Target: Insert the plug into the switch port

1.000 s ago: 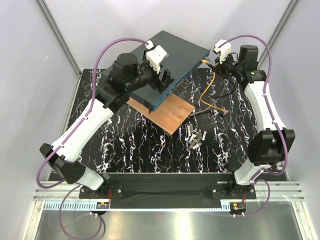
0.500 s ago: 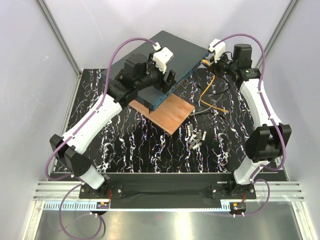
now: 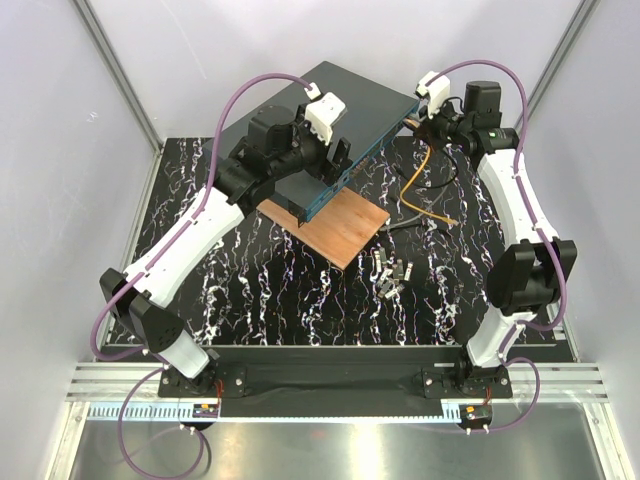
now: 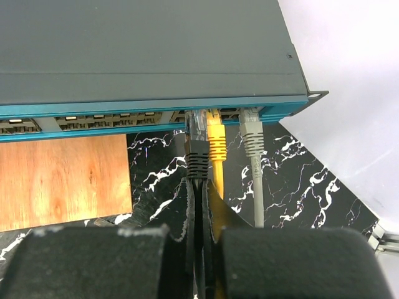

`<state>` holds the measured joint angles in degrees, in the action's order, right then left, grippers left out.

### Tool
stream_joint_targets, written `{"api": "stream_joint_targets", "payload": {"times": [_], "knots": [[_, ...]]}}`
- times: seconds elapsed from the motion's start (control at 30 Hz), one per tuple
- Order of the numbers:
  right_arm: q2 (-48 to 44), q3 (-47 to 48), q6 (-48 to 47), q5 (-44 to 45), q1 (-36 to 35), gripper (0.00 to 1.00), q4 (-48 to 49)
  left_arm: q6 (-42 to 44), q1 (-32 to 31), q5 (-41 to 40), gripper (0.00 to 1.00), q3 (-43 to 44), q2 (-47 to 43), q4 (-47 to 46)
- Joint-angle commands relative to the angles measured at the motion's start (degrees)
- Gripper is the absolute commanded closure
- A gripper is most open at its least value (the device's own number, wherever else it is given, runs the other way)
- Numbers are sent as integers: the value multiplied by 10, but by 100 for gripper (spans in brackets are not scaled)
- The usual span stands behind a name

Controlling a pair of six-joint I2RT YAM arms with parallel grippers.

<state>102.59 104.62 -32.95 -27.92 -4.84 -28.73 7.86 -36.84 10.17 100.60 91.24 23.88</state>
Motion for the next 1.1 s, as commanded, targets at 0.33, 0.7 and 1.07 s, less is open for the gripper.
{"api": "stream_joint_targets", "payload": {"times": [0.33, 0.7, 1.07], "knots": [[-2, 9, -31, 19, -10, 100, -1, -1, 6, -3, 22, 31, -7, -32], [-15, -27, -35, 30, -11, 100, 23, 5, 6, -2, 21, 36, -3, -30], [-25, -6, -26, 30, -10, 100, 26, 7, 6, 1, 21, 32, -3, -30]]}}
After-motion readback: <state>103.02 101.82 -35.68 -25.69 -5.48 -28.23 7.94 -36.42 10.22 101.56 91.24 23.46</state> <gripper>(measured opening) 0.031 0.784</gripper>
